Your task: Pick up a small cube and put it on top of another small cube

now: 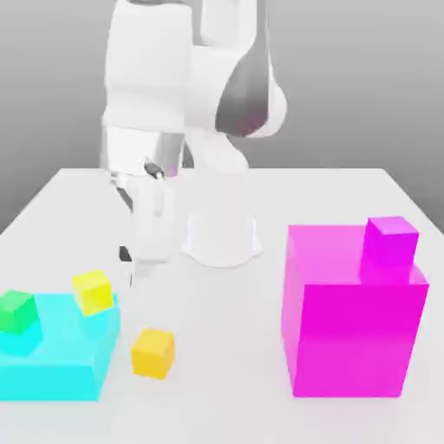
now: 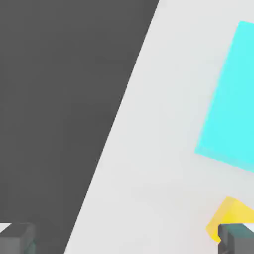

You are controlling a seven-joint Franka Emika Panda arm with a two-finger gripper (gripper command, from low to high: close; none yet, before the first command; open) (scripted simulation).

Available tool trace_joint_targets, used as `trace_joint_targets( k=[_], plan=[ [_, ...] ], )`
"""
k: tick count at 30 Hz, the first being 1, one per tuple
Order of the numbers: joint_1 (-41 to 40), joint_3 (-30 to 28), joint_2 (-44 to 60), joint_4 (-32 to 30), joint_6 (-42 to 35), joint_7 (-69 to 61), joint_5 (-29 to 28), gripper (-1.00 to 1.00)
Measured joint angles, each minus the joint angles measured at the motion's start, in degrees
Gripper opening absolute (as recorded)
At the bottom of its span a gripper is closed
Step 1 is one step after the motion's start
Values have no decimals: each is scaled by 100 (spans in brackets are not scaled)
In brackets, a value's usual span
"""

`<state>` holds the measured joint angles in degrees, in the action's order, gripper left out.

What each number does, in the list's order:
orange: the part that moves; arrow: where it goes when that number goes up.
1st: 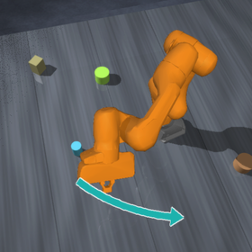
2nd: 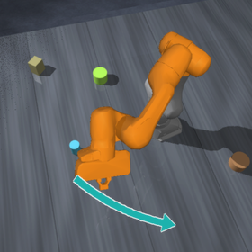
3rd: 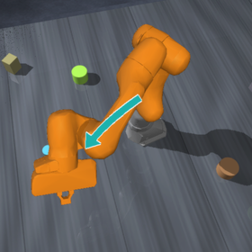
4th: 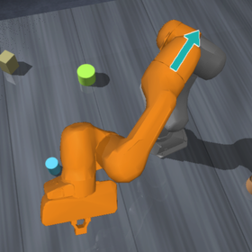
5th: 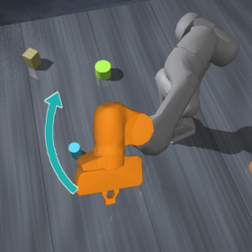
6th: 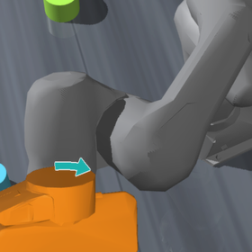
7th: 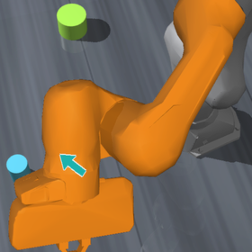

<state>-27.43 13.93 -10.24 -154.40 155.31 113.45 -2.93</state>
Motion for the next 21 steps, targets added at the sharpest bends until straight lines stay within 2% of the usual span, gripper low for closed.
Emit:
trace_joint_targets(
  k=[9, 12, 16, 17, 21],
  plan=[
    [-380, -62, 1194, -692, 828, 2000, 98, 0],
    [-239, -262, 1702, -633, 1232, 2347, -228, 0],
    [232, -841, 2415, -506, 1805, 2699, -684, 0],
    [358, -984, 2574, -480, 1934, 2747, -751, -100],
    [358, -985, 2574, -480, 1946, 2746, -750, -100]
  ],
)
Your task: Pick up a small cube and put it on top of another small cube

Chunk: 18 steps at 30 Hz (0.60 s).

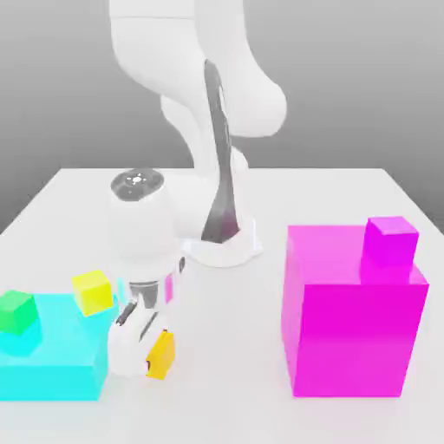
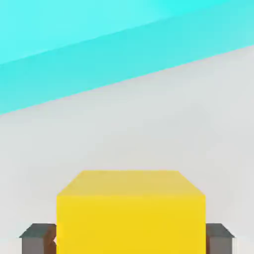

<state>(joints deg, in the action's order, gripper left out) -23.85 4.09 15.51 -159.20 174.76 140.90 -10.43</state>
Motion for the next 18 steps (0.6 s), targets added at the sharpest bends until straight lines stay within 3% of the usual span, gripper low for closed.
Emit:
trace_joint_targets(
  k=[4, 11, 18],
  plan=[
    [-44, 60, -86, -14, -67, -44, 63, -100],
    [-328, 548, -1266, -237, -1021, -653, 883, -100],
    [-1201, 57, -1692, 679, -2365, -320, 977, -100]
  ],
)
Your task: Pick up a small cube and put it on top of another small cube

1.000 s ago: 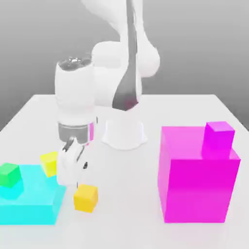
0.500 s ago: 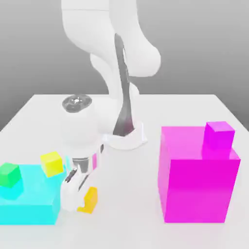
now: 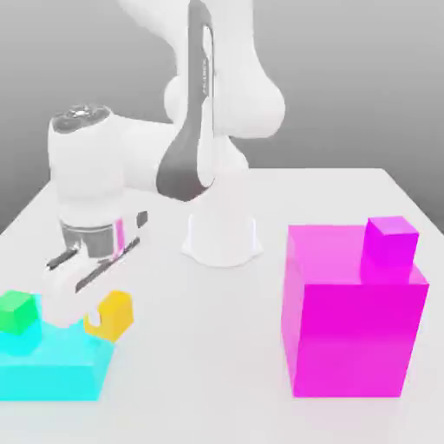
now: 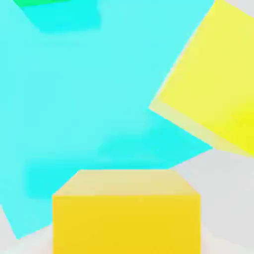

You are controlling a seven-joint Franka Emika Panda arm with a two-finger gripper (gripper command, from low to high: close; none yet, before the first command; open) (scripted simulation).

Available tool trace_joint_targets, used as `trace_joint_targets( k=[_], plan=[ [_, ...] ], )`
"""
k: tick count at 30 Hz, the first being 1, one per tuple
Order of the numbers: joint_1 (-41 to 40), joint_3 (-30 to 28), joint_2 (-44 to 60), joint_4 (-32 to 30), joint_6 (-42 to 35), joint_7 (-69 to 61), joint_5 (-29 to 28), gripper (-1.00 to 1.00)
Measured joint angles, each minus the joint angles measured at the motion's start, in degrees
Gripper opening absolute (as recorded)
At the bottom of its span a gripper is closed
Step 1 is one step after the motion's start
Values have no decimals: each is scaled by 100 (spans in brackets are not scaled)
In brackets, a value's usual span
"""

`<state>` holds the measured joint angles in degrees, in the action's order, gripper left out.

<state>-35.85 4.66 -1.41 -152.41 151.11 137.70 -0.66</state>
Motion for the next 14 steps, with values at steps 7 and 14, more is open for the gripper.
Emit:
trace_joint_targets(
  k=[7, 14],
  plan=[
    [-847, -392, -128, 939, -1066, 387, 48, -100],
    [-864, -383, 485, 860, -374, 417, 44, 100]
  ],
)
